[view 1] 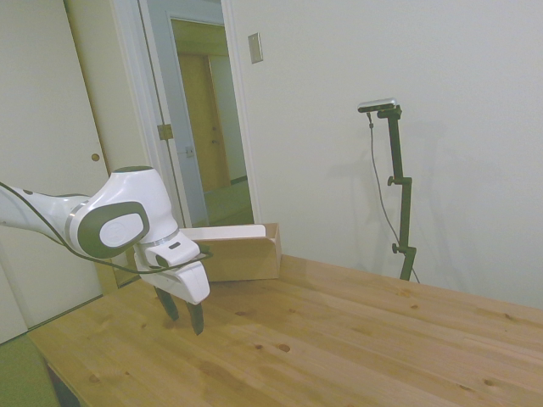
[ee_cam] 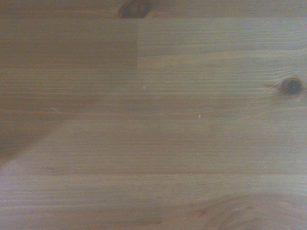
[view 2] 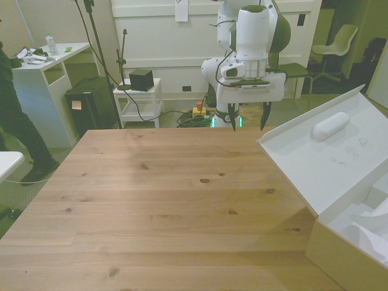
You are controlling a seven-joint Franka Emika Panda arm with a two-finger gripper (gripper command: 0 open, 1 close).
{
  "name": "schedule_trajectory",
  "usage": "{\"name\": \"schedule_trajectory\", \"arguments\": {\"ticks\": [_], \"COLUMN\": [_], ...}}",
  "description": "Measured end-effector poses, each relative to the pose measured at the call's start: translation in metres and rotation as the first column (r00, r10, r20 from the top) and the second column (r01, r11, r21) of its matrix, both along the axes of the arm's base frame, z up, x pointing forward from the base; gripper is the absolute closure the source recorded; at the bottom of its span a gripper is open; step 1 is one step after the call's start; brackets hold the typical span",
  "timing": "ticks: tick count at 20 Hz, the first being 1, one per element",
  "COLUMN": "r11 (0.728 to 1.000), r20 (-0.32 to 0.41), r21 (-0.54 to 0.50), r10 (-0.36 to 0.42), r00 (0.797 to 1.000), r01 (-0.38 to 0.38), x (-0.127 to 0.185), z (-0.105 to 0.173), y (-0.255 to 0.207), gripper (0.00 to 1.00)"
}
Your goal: Close the box
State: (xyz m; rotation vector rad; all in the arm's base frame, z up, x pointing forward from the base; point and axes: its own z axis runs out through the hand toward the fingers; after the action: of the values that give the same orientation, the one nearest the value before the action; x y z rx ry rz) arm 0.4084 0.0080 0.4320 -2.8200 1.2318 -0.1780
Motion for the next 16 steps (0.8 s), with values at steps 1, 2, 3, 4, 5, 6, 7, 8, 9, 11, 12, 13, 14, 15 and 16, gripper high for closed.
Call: {"name": "schedule_trajectory", "arguments": {"ticks": [1,2,3,4,5,6,7,8,9,11,12,13,14,15,16], "r11": [1.0,1.0,1.0,1.0,1.0,1.0,0.999,0.999,0.998,0.995,0.994,0.993,0.991,0.988,0.984], "r20": [-0.001,-0.004,-0.002,0.005,0.02,0.036,0.062,0.095,0.122,0.157,0.169,0.182,0.201,0.23,0.264], "r21": [-0.001,-0.003,-0.003,-0.003,-0.003,-0.004,-0.009,-0.011,-0.013,-0.017,-0.022,-0.029,-0.045,-0.067,-0.088], "r10": [0.001,0.007,0.01,0.012,0.014,0.02,0.034,0.048,0.068,0.102,0.107,0.114,0.131,0.153,0.175], "r00": [1.0,1.0,1.0,1.0,1.0,0.999,0.997,0.994,0.99,0.982,0.98,0.977,0.971,0.961,0.948], "r01": [-0.001,-0.007,-0.01,-0.012,-0.014,-0.02,-0.034,-0.047,-0.066,-0.101,-0.105,-0.111,-0.124,-0.141,-0.157], "x": [0.0,0.0,0.0,0.001,0.003,0.006,0.016,0.027,0.036,0.054,0.065,0.077,0.09,0.102,0.113], "z": [-0.001,-0.002,-0.003,-0.004,-0.003,-0.001,0.014,0.032,0.048,0.068,0.075,0.081,0.087,0.094,0.105], "y": [0.0,-0.001,-0.003,-0.004,-0.005,0.002,0.028,0.057,0.084,0.123,0.126,0.126,0.128,0.133,0.139], "gripper": [0.0,0.0,0.0,0.0,0.0,0.0,0.0,0.0,0.0,0.0,0.0,0.0,0.0,0.0,0.0]}}
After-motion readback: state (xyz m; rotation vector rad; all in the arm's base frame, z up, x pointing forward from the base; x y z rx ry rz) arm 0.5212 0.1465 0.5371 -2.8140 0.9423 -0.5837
